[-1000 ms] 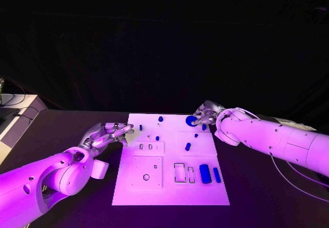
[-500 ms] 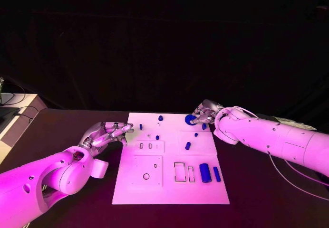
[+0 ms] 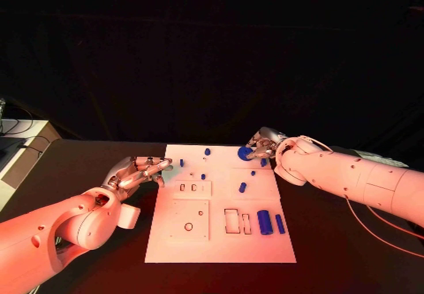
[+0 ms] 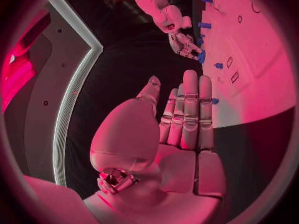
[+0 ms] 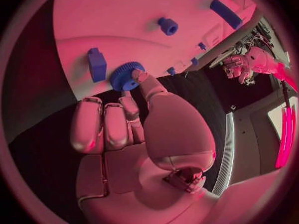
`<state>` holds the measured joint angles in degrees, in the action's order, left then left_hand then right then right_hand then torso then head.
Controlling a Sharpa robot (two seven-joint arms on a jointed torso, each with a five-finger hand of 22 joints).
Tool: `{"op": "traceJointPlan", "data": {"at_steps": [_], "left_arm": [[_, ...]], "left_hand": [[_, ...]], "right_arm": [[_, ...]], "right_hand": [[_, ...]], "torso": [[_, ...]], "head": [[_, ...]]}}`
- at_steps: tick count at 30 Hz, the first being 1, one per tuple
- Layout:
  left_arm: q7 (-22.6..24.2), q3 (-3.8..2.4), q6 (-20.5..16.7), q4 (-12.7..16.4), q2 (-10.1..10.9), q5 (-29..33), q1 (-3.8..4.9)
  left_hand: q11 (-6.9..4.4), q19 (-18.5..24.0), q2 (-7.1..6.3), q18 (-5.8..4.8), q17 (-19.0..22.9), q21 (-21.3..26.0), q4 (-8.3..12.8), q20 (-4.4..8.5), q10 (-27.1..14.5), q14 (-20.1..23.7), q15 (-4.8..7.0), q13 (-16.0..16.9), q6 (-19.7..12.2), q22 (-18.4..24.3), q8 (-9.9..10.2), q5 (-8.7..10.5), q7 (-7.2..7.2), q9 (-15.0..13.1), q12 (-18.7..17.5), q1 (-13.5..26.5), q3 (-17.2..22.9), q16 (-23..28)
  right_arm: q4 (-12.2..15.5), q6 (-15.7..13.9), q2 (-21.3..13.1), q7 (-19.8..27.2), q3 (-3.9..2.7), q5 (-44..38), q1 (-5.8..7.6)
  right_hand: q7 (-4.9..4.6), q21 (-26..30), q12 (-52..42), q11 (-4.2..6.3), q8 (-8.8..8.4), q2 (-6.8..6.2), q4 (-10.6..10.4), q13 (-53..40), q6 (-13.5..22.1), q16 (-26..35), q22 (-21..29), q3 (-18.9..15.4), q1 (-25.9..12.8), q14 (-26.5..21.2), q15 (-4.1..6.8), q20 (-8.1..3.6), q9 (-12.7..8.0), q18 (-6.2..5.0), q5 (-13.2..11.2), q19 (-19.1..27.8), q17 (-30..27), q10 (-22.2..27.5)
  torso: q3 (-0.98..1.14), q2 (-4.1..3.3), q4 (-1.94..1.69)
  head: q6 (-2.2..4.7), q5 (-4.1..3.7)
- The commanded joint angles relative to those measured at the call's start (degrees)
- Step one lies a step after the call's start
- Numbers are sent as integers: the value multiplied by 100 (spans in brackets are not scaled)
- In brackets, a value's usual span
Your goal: Assemble the parts on the task board
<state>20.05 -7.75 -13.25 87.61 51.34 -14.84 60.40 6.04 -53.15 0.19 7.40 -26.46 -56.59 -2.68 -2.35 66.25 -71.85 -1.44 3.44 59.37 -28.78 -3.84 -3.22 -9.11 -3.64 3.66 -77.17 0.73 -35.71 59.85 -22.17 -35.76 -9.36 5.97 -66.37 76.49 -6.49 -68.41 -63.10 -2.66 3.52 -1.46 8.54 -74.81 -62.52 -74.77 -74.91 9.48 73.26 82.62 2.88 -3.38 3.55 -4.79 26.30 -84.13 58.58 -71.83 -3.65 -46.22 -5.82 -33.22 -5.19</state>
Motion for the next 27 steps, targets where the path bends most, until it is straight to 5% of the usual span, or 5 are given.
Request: {"op": "traceJointPlan", "data": {"at_steps": [1, 8, 18, 27], "left_arm": [[61, -5, 99, 3, -11, -17, 1], [62, -5, 97, -5, -6, -17, -1], [60, -5, 98, -1, -4, -16, -3], [55, -5, 103, 13, -11, -16, -5]], "left_hand": [[1, 32, 50, 96, 9, -19, 27, 3, -17, 41, -10, 7, -34, 3, 23, 8, 21, -3, -20, 6, 4, -32], [1, 32, 50, 96, 9, -19, 27, 3, -17, 41, -10, 7, -34, 3, 23, 8, 21, -3, -20, 6, 4, -32], [2, 36, 55, 96, 13, -34, 29, 3, -21, 43, -11, 7, -34, 20, 22, 8, 21, -4, -20, 7, 6, -38], [4, 42, 64, 97, 18, -60, 32, 3, -28, 46, -11, 7, -33, 50, 21, 8, 21, -4, -20, 10, 9, -47]], "right_arm": [[90, -186, -30, -12, 21, -230, -33], [512, -737, -146, -14, 17, -642, -33], [1163, -1101, -125, -235, 1, -1392, -32], [1199, -1155, 309, -528, 8, -1981, -85]], "right_hand": [[-18, -42, -44, 205, 31, 103, -47, -24, -201, 19, -944, -1, -174, -1, 35, -49, 40, 1, -49, -291, 8, -275], [18, -80, -189, 224, 32, 84, -76, -156, -279, 7, -953, -92, -185, 8, 52, -67, 47, 15, -186, -298, 48, -387], [29, -91, -142, 230, 28, 63, -129, -191, -306, 15, -955, -148, -162, 7, 62, -80, 45, 25, -217, -295, 76, -414], [32, -95, -130, 231, 29, 60, -143, -197, -311, 17, -956, -153, -160, 9, 63, -81, 46, 26, -243, -296, 82, -416]], "torso": [[-4, 7, -4], [-4, 12, 10], [-13, 16, -6], [-18, 7, -2]], "head": [[3, 1], [33, 5], [47, 28], [59, 45]]}}
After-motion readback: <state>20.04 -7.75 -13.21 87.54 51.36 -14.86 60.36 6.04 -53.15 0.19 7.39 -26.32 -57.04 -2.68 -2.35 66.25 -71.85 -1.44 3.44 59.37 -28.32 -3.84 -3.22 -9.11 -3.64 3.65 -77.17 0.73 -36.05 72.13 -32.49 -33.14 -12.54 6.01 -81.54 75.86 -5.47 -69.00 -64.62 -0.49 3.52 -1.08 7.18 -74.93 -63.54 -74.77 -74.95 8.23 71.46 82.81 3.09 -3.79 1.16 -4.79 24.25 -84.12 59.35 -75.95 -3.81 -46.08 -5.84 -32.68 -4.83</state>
